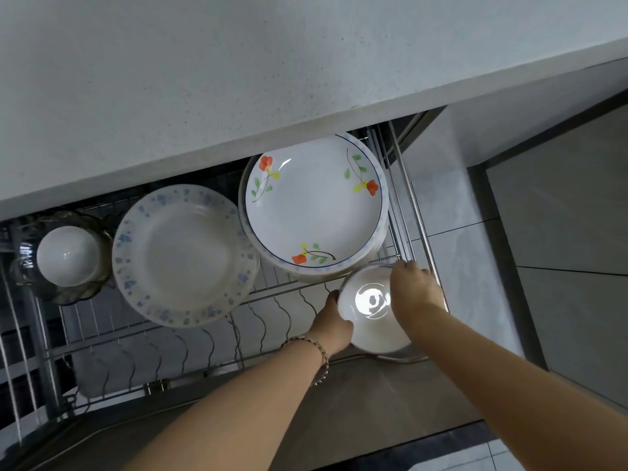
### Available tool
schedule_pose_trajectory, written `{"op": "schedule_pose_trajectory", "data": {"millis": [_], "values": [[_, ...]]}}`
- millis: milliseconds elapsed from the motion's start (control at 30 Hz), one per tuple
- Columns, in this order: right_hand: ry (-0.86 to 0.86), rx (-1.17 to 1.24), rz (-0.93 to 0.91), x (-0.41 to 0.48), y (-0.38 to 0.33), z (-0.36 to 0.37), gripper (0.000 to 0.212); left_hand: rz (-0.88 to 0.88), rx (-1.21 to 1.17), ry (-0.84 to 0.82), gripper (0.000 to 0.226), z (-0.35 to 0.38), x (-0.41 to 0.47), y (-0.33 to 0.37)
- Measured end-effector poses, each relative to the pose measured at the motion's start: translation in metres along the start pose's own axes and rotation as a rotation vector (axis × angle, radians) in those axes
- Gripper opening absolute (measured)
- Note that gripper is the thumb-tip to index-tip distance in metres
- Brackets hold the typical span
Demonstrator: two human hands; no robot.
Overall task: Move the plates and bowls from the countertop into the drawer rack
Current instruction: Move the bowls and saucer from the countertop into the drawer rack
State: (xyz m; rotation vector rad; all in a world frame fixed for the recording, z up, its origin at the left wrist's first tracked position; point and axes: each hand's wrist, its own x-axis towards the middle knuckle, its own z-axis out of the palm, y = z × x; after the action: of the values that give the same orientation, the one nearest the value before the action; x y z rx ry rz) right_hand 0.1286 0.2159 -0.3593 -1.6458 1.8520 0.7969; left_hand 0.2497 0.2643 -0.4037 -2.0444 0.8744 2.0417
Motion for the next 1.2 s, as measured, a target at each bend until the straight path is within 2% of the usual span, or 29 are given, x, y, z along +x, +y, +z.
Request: {"op": "schedule_pose_trajectory", "data": {"millis": [133, 433, 700, 867, 1067, 1200], "values": [[0.069, -0.122, -0.218, 0.004, -0.004, 0.003, 0.041, -0.007, -0.004, -0.075, 0.066, 0.001, -0.002, 0.003], [-0.013, -0.207, -0.219, 0.009, -0.011, -0.012, 0.033, -0.077, -0.092, -0.100, 0.076, -0.001, 0.004, 0.008], [-0.055, -0.297, -0.204, 0.017, -0.015, -0.019, 0.032, -0.136, -0.174, -0.138, 0.072, -0.005, 0.004, 0.017], [0.001, -0.288, -0.238, 0.017, -0.009, -0.009, 0.037, -0.040, 0.051, 0.001, 0.084, 0.003, 0.002, 0.011], [0.032, -0.289, -0.205, 0.002, -0.002, -0.007, 0.051, -0.009, 0.151, -0.017, 0.065, -0.004, -0.014, -0.001], [-0.095, -0.285, -0.171, -0.026, -0.017, -0.026, 0.038, 0.055, 0.162, 0.064, 0.041, -0.040, -0.045, -0.019]]}}
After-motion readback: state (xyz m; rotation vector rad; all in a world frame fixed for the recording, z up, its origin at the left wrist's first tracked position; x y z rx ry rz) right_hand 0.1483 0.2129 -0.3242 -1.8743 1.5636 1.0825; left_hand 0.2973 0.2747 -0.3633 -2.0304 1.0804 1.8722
